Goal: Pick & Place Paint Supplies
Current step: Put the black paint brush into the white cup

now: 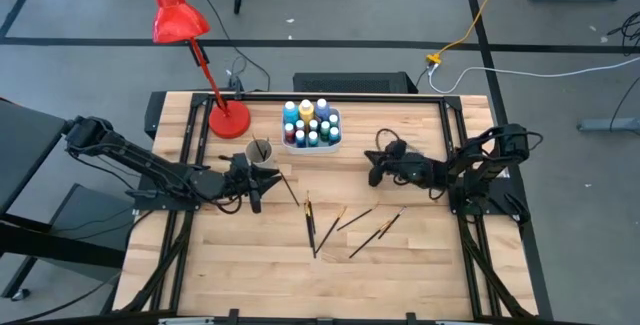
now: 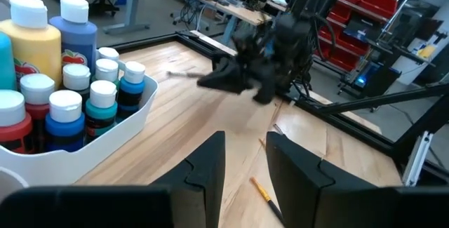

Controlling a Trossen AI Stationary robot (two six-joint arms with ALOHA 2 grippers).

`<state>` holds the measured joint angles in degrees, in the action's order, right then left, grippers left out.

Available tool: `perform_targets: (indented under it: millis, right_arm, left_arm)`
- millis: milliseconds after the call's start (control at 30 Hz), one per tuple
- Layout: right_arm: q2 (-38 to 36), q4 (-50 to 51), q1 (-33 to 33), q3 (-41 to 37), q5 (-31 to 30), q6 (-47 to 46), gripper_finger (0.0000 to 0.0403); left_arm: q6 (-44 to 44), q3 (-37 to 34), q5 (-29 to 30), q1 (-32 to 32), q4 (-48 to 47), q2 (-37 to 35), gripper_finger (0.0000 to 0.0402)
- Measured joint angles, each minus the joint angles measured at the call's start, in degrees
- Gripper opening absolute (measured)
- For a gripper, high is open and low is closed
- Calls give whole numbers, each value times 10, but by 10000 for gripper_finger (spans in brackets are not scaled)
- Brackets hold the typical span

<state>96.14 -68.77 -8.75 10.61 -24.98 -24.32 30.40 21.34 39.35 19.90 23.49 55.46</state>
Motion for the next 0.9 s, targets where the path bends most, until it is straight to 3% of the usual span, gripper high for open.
perform_targets:
  millis: [67,200,367,467,567,667,900]
  right_arm:
    - [-1,-67,4,1,24,9,0]
    - [-1,-145,12,2,15,44,0]
    - [-10,-171,6,2,-15,156,11]
    - [-39,-161,-14,2,-40,155,42]
    - [-75,-91,-28,2,-9,127,87]
    - [-108,11,-32,2,-16,117,135]
    - [-170,281,-54,2,-176,107,201]
  left_arm:
    - [-9,0,0,0,0,0,114]
    - [2,0,0,0,0,0,114]
    - [8,0,0,0,0,0,114]
    - [8,0,0,0,0,0,114]
    - [8,0,0,0,0,0,114]
    - [1,0,0,0,0,0,114]
    - [5,0,0,0,0,0,114]
